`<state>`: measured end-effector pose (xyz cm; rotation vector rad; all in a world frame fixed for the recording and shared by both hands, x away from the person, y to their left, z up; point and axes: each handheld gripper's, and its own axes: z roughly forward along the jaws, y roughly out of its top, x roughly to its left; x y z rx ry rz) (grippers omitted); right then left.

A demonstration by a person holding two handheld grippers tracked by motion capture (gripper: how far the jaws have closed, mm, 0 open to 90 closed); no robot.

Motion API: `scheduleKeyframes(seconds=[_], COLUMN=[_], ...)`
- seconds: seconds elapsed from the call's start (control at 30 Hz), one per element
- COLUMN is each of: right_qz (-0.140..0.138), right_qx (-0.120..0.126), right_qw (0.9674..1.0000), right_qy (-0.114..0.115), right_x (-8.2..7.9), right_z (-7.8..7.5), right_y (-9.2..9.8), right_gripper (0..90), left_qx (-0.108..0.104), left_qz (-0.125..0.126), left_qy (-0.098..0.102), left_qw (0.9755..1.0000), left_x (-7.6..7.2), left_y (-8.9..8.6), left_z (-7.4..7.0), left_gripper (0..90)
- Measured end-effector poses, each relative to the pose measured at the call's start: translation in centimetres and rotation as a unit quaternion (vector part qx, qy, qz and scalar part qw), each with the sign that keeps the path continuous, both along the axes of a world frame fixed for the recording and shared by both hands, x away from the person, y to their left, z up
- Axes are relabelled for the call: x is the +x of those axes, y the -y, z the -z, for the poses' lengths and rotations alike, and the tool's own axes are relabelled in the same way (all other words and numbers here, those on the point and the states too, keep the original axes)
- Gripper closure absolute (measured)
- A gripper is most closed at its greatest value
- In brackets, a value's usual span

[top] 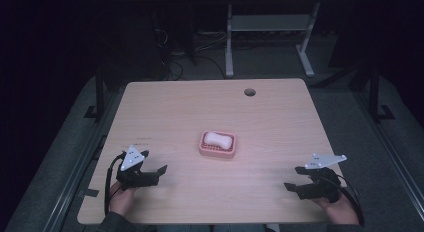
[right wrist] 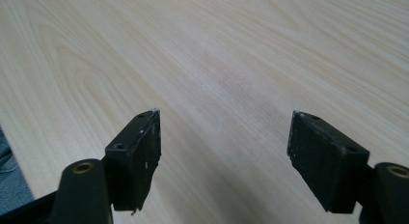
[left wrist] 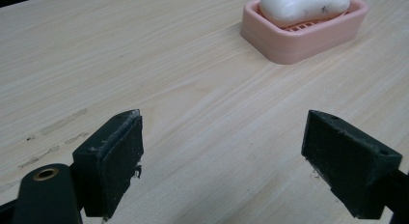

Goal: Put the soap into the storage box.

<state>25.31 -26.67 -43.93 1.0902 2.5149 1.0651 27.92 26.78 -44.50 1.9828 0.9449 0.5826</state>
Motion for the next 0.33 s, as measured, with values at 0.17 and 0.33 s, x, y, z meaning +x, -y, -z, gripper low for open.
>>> scheduleKeyframes(seconds=[0.17,0.33], right_qz=[0.009,0.008], right_qx=[0.017,0.021], right_qw=[0.9997,0.9996], right_qy=[0.016,0.017], right_x=[-1.4,-2.2], right_z=[0.0,0.7], right_y=[0.4,0.4], right_gripper=[25.7,24.0], left_qx=[0.001,0.005], left_qz=[0.000,0.003], left_qy=[0.003,0.002], left_qw=[1.0000,1.0000], left_x=[-0.1,-0.1], left_y=[0.1,0.1], left_z=[-0.1,-0.1], left_gripper=[14.4,14.4])
